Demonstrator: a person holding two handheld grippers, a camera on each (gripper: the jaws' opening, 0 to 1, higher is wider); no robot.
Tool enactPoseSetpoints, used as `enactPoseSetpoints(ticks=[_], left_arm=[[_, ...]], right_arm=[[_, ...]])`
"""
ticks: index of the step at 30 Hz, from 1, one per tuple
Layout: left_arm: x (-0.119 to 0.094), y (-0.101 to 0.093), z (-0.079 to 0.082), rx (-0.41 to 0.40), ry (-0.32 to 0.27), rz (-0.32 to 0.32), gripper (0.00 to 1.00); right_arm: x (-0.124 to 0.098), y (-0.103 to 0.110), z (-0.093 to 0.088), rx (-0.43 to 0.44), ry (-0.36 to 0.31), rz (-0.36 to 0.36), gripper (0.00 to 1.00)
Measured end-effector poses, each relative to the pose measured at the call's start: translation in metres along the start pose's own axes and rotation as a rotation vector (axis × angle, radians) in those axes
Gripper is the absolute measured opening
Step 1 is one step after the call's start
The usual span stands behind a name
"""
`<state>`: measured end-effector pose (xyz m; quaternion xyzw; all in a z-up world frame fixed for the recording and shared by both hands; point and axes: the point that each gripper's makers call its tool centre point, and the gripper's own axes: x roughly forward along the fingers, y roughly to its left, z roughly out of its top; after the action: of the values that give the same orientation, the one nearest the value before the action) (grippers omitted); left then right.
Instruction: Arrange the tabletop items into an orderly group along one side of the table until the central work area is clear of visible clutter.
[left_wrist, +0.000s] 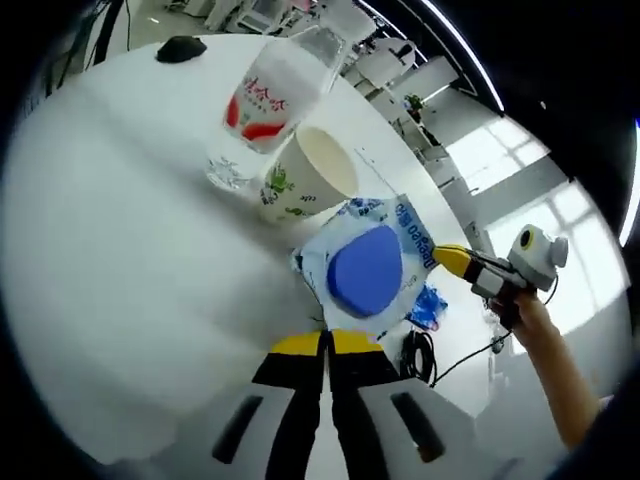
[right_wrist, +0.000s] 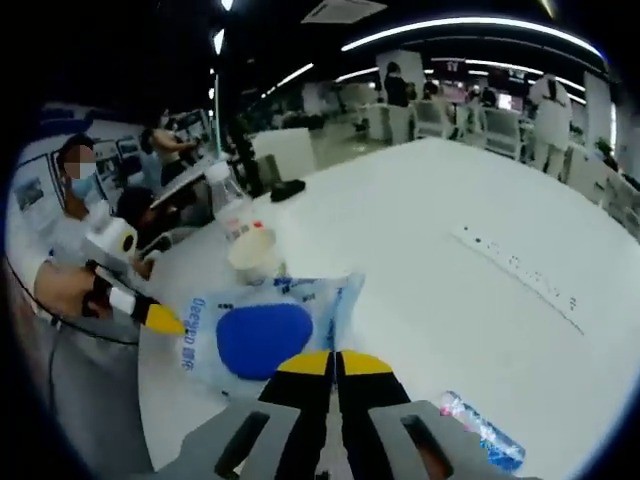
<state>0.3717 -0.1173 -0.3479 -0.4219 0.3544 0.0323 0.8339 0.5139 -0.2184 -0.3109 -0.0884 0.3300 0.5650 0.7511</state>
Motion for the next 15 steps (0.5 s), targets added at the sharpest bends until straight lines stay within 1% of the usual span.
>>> enactPoseSetpoints(ticks=[1,2,3,5,7,8,9,10,12,14,15], left_arm=[[-0.005,-0.001,0.002,0.033,0.004,-0.008,0.00],[-0.009,-0.001,0.003,0.063,0.004,-0.007,0.00],[-0.013,0.000,0.005,0.080,0.003,-0.007,0.00],[-0.023,0.002,0.010,0.081,-0.002,-0.014,0.00],[-0.032,0.004,0.018,0.060,-0.014,-0.030,0.00],[-0.037,0.003,0.023,0.065,-0.022,-0.039,0.00],[-0.040,0.001,0.027,0.081,-0.026,-0.046,0.00],[-0.044,-0.002,0.031,0.122,-0.025,-0.055,0.00],[-0.048,-0.008,0.036,0.175,-0.026,-0.070,0.00],[-0.051,-0.020,0.041,0.197,-0.029,-0.093,0.00],[-0.051,-0.024,0.042,0.204,-0.026,-0.104,0.00]], right_arm=[[-0.005,0.004,-0.001,0.037,-0.022,-0.004,0.00],[-0.014,0.012,-0.003,0.101,-0.056,-0.016,0.00],[-0.017,0.018,-0.004,0.122,-0.067,-0.017,0.00],[-0.031,0.036,-0.015,0.272,-0.117,-0.016,0.00],[-0.041,0.046,-0.025,0.305,-0.140,-0.026,0.00],[-0.047,0.051,-0.027,0.310,-0.154,-0.037,0.00],[-0.052,0.058,-0.027,0.324,-0.171,-0.041,0.00],[-0.057,0.063,-0.028,0.344,-0.190,-0.044,0.00],[-0.068,0.074,-0.029,0.394,-0.234,-0.068,0.00],[-0.077,0.080,-0.034,0.445,-0.258,-0.088,0.00],[-0.082,0.085,-0.038,0.491,-0.266,-0.110,0.00]])
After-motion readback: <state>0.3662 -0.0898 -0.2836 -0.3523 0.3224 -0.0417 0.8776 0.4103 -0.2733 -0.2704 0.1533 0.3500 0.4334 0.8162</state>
